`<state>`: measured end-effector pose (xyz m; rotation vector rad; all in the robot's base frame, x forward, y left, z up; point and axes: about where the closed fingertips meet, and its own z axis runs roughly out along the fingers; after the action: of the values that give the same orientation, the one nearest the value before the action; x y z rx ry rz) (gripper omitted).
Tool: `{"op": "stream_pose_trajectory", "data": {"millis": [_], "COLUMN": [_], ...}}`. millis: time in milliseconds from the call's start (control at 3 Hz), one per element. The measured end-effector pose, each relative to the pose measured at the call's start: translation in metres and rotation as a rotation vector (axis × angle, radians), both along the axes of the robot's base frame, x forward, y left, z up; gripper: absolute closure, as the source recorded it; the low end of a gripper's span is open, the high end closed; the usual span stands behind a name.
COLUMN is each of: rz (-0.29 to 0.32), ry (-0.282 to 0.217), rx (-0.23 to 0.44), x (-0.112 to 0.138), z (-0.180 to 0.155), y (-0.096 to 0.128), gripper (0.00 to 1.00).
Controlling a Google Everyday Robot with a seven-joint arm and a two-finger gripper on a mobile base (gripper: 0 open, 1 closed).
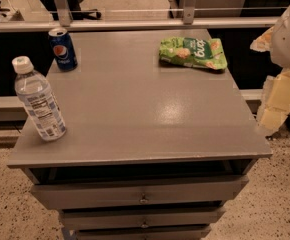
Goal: Pick green rice chip bag
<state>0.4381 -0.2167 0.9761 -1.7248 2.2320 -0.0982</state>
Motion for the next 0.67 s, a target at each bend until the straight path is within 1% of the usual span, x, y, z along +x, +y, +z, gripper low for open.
{"op": "stream_pose_trajectory", "data": {"millis": [333,667], "rz": [0.000,0.005], "ry": [0.000,-0.025], "rx": [0.000,0.006], "x": [0.0000,0.0039], "z": [0.0000,0.0018], "y": [0.0000,0.0005], "gripper": [0.00,0.00]}}
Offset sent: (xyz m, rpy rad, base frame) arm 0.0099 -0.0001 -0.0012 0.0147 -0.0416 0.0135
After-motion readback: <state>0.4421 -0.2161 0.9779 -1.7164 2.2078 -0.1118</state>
